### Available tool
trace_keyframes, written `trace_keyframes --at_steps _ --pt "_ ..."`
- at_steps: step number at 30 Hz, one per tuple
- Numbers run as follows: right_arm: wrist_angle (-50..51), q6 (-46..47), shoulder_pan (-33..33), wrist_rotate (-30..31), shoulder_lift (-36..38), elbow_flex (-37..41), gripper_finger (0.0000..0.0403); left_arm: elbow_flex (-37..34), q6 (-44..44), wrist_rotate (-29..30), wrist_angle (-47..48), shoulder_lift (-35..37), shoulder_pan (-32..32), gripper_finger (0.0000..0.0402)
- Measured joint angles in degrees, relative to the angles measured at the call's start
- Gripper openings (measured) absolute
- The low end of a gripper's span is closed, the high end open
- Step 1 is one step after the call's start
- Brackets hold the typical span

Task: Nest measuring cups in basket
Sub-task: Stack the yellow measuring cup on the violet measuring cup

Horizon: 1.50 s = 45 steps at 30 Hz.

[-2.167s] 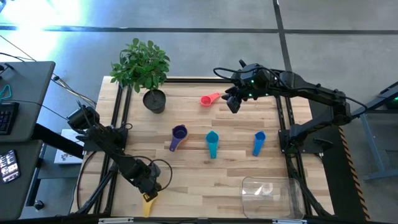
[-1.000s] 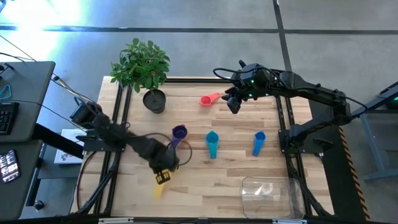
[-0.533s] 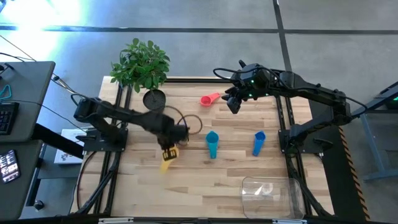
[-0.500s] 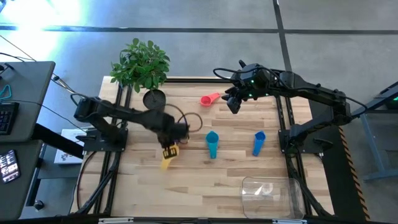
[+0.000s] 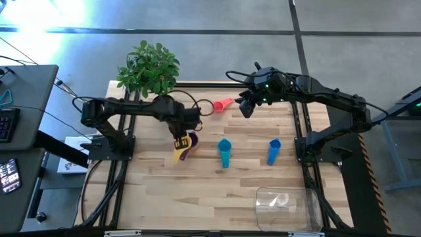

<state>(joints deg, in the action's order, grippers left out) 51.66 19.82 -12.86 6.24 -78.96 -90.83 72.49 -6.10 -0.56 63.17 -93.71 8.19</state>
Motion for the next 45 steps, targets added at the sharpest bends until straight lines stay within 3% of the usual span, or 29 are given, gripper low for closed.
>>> trace_keyframes --at_steps 12,31,45 --pt "0.0 1.6 0.0 0.2 0.0 0.0 0.0149 0.0 4.8 0.0 -3.4 -0.1 2.4 0.0007" --pt "0.0 4.6 0.0 2.7 0.0 0.0 0.0149 0.0 2.3 -0.2 -5.2 -0.1 2.4 0.0008" --pt "0.0 4.8 0.0 2.7 0.0 0.0 0.0149 0.0 3.3 -0.2 -5.6 -0.2 2.4 0.0043"
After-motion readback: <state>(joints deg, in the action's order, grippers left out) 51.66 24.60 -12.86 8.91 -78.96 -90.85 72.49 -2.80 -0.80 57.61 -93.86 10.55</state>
